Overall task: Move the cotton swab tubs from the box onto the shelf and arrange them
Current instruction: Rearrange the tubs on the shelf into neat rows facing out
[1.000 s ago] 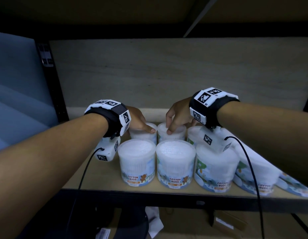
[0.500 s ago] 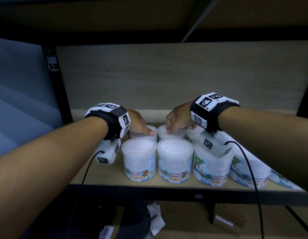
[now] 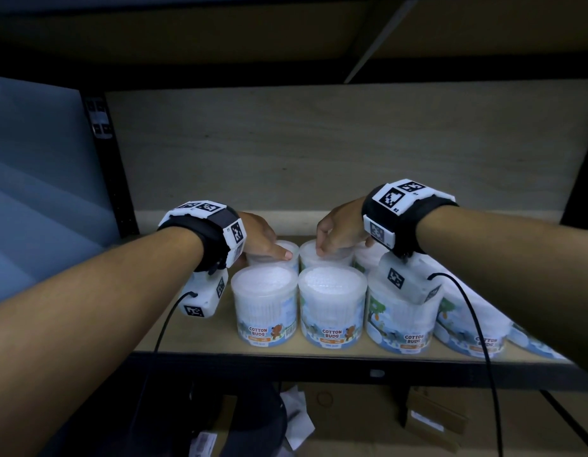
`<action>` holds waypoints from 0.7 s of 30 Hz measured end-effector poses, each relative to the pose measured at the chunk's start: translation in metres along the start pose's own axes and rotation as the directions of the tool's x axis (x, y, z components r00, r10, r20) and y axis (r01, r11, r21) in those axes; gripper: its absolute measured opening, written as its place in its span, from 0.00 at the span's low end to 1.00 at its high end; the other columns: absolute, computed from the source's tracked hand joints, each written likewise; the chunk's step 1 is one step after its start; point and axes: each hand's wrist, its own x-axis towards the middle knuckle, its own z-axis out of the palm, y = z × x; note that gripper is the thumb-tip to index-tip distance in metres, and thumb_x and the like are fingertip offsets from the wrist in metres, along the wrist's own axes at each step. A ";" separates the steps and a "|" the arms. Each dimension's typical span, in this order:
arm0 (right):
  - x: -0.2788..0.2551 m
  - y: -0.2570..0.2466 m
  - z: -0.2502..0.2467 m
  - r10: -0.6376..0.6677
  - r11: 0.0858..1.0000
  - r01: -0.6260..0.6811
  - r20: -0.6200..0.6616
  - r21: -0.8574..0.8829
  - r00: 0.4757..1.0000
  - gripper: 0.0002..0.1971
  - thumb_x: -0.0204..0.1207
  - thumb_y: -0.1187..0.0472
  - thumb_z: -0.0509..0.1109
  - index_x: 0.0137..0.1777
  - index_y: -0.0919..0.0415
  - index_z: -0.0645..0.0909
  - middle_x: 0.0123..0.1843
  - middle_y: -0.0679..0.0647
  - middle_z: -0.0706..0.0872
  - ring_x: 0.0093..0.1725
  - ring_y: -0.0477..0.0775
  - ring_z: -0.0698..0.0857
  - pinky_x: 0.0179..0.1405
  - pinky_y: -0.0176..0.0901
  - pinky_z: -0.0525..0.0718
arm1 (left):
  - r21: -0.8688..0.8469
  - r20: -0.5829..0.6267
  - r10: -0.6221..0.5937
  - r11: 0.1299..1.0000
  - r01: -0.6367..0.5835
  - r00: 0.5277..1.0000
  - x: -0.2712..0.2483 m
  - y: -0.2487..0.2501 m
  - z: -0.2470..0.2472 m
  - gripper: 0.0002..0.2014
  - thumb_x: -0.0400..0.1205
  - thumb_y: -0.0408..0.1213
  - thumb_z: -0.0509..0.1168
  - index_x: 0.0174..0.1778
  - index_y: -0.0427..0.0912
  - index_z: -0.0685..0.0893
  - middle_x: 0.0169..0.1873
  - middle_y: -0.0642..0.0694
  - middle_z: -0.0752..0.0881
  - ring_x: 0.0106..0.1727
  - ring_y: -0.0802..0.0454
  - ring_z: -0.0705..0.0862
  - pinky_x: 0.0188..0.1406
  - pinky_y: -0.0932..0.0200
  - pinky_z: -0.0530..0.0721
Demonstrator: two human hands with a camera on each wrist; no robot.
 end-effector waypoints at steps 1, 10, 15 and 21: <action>0.000 0.000 0.000 0.002 1.000 -0.002 0.001 0.003 1.000 0.18 0.85 0.49 0.63 0.70 0.55 0.79 0.70 0.52 0.80 0.60 0.51 0.79 0.33 0.28 0.72 | -0.002 0.000 -0.001 1.000 0.001 1.000 -0.001 0.000 0.000 0.34 0.80 0.65 0.60 0.76 0.45 0.76 0.71 0.45 0.79 0.69 0.47 0.80 0.69 0.50 0.81; 0.002 0.003 0.001 -0.011 1.000 0.012 0.003 -0.015 1.000 0.18 0.86 0.52 0.61 0.73 0.53 0.77 0.73 0.51 0.77 0.70 0.54 0.78 0.32 0.27 0.71 | 0.026 -0.007 -0.006 1.000 0.007 1.000 -0.002 0.002 0.001 0.34 0.81 0.65 0.60 0.76 0.45 0.76 0.70 0.45 0.80 0.69 0.47 0.81 0.70 0.51 0.79; 0.001 0.010 -0.002 -0.065 0.991 0.061 -0.026 -0.120 0.998 0.18 0.87 0.54 0.60 0.74 0.56 0.78 0.72 0.51 0.80 0.55 0.49 0.77 0.20 0.23 0.71 | 0.032 -0.019 0.009 0.999 -0.008 1.000 -0.005 -0.002 0.001 0.34 0.80 0.65 0.61 0.76 0.46 0.77 0.71 0.46 0.80 0.69 0.48 0.80 0.67 0.54 0.80; -0.041 0.024 -0.017 -0.175 0.983 0.160 -0.219 -0.087 0.960 0.16 0.84 0.59 0.62 0.67 0.47 0.83 0.65 0.49 0.84 0.63 0.53 0.82 0.62 0.40 0.78 | 0.120 -0.138 0.124 0.987 -0.108 0.983 -0.039 -0.007 -0.006 0.40 0.79 0.68 0.58 0.84 0.51 0.64 0.82 0.52 0.66 0.81 0.51 0.65 0.79 0.58 0.60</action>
